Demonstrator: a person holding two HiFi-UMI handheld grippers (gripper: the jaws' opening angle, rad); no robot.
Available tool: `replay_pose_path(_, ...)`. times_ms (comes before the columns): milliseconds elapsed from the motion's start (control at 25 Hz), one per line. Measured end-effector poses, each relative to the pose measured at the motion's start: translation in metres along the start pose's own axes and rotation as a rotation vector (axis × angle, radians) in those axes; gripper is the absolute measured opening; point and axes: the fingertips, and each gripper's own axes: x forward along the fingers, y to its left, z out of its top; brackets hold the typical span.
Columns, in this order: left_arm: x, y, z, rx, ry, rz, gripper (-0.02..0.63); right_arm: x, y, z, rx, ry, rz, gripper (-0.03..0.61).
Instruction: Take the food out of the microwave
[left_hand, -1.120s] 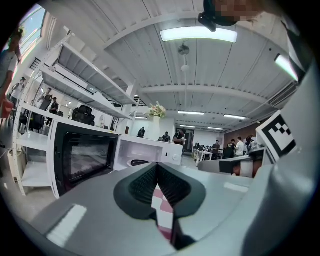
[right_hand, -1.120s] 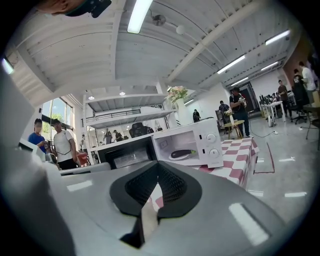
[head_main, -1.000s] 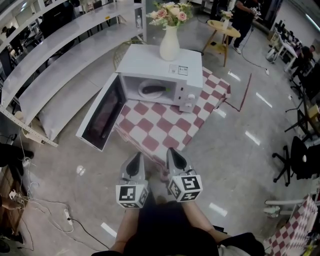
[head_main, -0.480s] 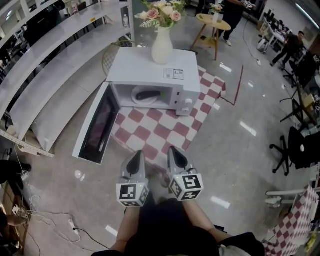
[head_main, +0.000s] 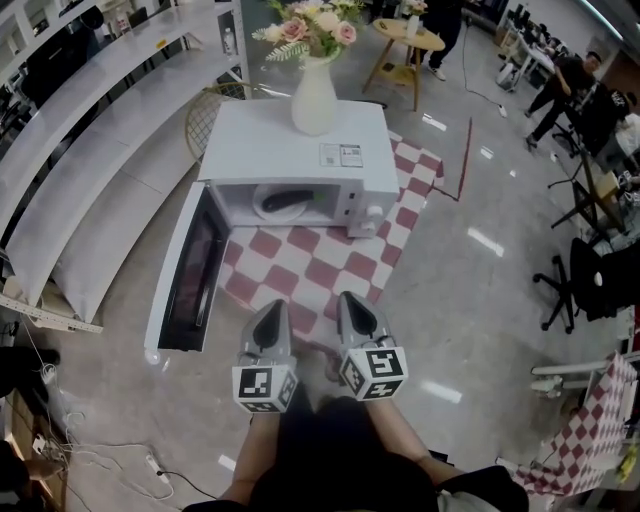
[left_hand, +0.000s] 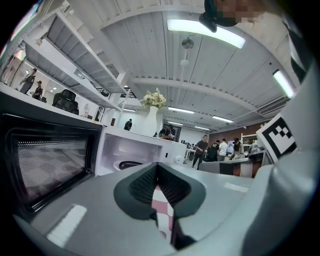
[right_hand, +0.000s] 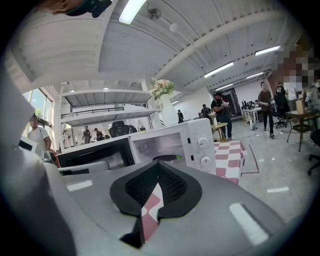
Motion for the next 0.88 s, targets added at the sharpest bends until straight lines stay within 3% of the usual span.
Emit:
replay_pose_path(560, 0.043, 0.030, -0.008, -0.038, 0.046, -0.102, 0.008, 0.032, -0.002, 0.005, -0.027, 0.011, -0.100, 0.000)
replay_pose_path(880, 0.065, 0.044, -0.011, -0.160, 0.047, -0.152, 0.008, 0.044, -0.001, 0.005, -0.028, 0.012, -0.145, 0.000)
